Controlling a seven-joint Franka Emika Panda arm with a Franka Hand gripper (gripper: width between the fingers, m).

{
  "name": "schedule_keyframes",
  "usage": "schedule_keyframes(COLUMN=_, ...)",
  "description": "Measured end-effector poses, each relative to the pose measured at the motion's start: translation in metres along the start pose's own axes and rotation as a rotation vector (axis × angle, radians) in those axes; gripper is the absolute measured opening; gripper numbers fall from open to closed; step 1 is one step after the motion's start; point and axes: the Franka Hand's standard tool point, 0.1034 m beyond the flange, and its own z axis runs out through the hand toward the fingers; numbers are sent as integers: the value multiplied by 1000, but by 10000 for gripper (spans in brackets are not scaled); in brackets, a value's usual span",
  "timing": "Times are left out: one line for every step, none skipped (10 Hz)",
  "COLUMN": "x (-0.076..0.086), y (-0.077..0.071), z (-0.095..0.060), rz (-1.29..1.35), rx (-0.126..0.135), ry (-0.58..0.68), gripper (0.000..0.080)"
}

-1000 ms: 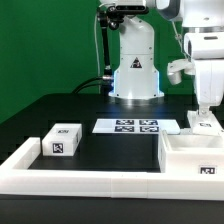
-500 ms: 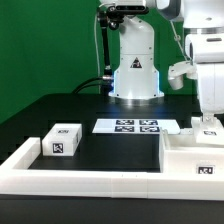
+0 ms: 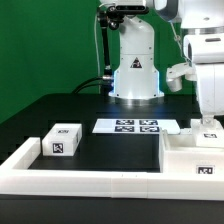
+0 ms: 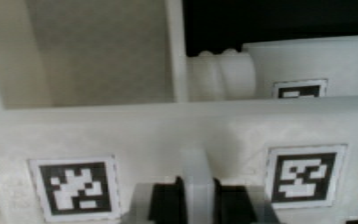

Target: Assemble cabinet

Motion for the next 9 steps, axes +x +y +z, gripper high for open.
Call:
schedule_keyframes(x=0, y=7, z=0, rz=-20, rx=-13, ry=9, gripper=61)
schedule_keyframes(x=0, y=19, z=-1, rz=-37, rx=-35, ry=22, gripper=61)
schedule_keyframes(x=0, y=30, z=-2, rz=-44, rx=-46, ry=30, gripper=61)
schedule_keyframes(x=0, y=42, z=-3, rz=-51, rx=-57, ry=38, gripper=61)
schedule_keyframes(x=4, y=56, z=-3, rz=-47, rx=-70, ry=48, gripper=61)
schedule_keyframes(x=6, y=61, z=-3, rz=-48, rx=-69, ry=50, gripper=61)
schedule_keyframes(x=5, y=61, z=-3, rz=-54, rx=-58, ry=47, gripper=61)
schedule_keyframes(x=6, y=61, z=-3, rz=-63, rx=-51, ry=46, gripper=61)
schedule_keyframes(x=6, y=61, z=-3, rz=-64, rx=-53, ry=46, gripper=61)
